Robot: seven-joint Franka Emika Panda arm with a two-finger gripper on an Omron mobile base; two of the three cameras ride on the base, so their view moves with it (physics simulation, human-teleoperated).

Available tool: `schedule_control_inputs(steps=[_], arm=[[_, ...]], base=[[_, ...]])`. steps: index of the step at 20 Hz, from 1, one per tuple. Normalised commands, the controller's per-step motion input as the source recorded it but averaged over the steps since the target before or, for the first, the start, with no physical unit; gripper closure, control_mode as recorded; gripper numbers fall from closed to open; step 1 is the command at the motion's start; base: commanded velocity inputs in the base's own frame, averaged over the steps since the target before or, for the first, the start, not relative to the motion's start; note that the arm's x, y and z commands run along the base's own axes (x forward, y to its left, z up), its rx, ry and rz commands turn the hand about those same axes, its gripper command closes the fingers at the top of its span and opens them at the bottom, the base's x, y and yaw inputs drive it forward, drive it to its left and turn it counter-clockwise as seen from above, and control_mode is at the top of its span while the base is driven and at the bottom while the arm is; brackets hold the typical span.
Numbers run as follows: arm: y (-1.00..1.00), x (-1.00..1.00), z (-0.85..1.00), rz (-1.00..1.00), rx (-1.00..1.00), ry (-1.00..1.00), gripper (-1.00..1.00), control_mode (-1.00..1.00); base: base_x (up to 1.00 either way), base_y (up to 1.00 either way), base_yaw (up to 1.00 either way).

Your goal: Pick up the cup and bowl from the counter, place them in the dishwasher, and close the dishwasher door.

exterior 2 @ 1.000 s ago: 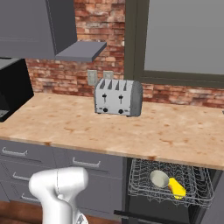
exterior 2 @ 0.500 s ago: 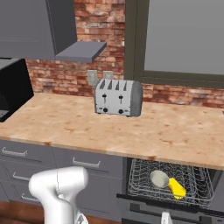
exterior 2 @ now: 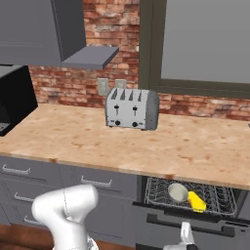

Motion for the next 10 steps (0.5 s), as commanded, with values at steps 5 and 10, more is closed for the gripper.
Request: schedule_control_inputs(steps=[5,10], arm=[[-0.18,0.6,-0.33,-0.01,0.03,-0.19,-1.0,-1.0],[-0.21,0.61,-0.37,-0.01,0.04,-0.18,-1.0,-1.0]], base=[[0.0,0.0,0.0],[0.0,0.0,0.0]])
